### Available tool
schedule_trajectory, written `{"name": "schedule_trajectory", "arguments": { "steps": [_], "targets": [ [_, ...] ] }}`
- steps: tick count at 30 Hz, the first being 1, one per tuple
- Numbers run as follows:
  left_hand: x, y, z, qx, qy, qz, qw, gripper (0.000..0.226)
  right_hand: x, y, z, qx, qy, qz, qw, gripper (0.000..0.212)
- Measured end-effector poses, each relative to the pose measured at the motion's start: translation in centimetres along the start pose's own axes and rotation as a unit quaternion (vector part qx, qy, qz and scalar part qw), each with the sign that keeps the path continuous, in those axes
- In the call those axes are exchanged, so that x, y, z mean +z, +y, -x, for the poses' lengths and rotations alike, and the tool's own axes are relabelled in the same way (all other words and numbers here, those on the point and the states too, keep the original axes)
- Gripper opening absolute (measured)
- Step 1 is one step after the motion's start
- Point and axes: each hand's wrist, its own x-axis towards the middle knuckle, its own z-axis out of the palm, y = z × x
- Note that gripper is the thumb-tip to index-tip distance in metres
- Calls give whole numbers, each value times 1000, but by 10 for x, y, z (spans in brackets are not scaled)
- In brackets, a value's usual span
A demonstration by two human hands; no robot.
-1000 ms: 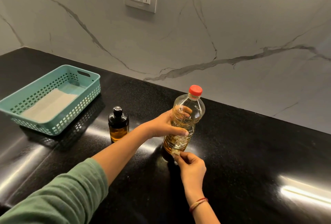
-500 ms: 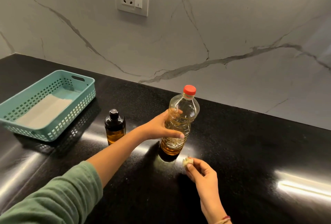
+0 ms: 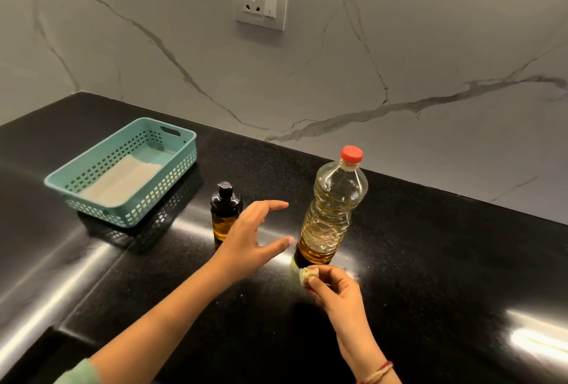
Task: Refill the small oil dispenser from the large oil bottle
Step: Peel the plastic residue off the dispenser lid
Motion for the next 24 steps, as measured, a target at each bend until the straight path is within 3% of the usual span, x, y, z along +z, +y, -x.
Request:
{"name": "schedule_trajectory", "arguments": {
  "steps": [5,10,15,20,24],
  "targets": [
    [-18,13,17,7,120,-20,993,36,23,-5,1,-16,-34,7,999,13],
    [-27,10,18,16,190,-66,979,31,45,-21,7,-77,-73,14,994,14],
    [-36,9,9,7,217,-76,973,39,63,-37,1,-99,-90,19,991,16],
    [-55,2,-2,15,226,-65,972,45,82,-49,-8,-184,-63,94,976,18],
    [-72,-7,-15,22,213,-54,975,49,105,-59,-13,-183,-66,101,976,14]
  ]
}}
